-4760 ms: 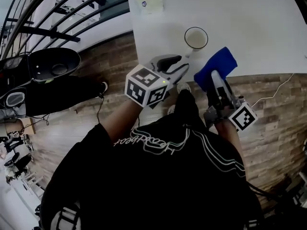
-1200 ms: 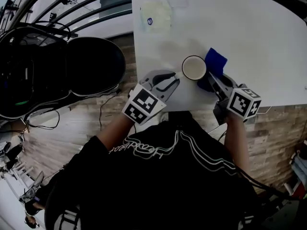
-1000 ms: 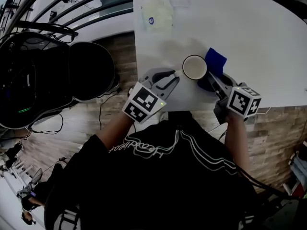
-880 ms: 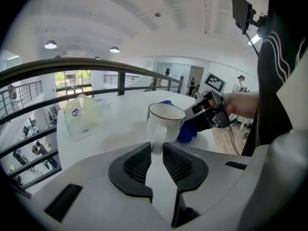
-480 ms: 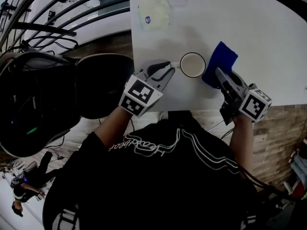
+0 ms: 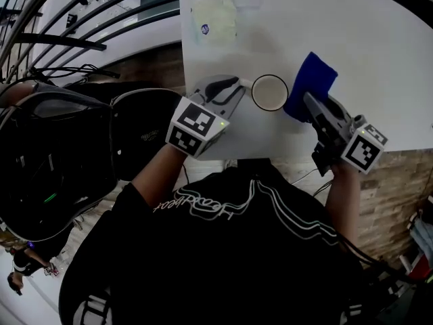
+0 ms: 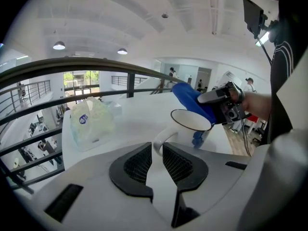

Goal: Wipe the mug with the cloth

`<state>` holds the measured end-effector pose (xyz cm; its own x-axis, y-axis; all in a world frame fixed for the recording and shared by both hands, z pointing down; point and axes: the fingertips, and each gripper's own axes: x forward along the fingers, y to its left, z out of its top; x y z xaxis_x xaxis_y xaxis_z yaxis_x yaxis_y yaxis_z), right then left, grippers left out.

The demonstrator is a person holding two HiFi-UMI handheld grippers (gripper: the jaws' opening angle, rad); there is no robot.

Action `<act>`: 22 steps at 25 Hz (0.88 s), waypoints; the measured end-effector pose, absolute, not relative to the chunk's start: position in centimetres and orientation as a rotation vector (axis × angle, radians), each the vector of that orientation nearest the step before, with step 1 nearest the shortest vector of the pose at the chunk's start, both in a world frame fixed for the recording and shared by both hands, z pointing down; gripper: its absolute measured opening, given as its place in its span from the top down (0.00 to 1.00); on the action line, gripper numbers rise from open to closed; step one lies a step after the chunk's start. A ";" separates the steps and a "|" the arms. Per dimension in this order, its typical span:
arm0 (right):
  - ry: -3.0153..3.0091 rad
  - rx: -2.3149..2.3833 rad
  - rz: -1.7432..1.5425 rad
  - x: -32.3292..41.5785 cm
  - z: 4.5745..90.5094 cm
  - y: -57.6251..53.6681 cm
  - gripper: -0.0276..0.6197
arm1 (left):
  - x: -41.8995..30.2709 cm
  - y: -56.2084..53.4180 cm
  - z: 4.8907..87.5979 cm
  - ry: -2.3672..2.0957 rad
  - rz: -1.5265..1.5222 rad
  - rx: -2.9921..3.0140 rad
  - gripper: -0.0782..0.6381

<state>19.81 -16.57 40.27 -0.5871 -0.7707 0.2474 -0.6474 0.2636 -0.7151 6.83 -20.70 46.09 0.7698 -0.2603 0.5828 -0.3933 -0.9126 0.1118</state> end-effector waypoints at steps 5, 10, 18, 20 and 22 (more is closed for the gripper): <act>2.400 -1.312 -1.239 19.1 41.3 -17.3 0.86 | 7.0 -21.3 46.7 -0.510 0.845 2.731 0.79; 2.430 -1.297 -1.270 18.7 42.5 -18.5 0.86 | 7.4 -22.0 47.0 -0.494 0.832 2.734 0.79; 2.568 -1.403 -1.379 17.2 46.8 -15.7 0.86 | 7.0 -19.1 47.0 -0.481 0.780 2.738 0.79; 2.601 -1.421 -1.414 16.7 47.4 -15.5 0.86 | 6.8 -18.9 46.8 -0.477 0.776 2.737 0.79; 2.619 -1.419 -1.441 16.3 47.6 -15.6 0.86 | 6.7 -19.0 46.6 -0.475 0.771 2.734 0.79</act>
<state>16.34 -15.61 47.56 -0.6207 -0.6014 0.5030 -0.7467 0.2581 -0.6130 6.69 -19.04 46.61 0.8058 -0.2386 0.5420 -0.3768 -0.9126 0.1585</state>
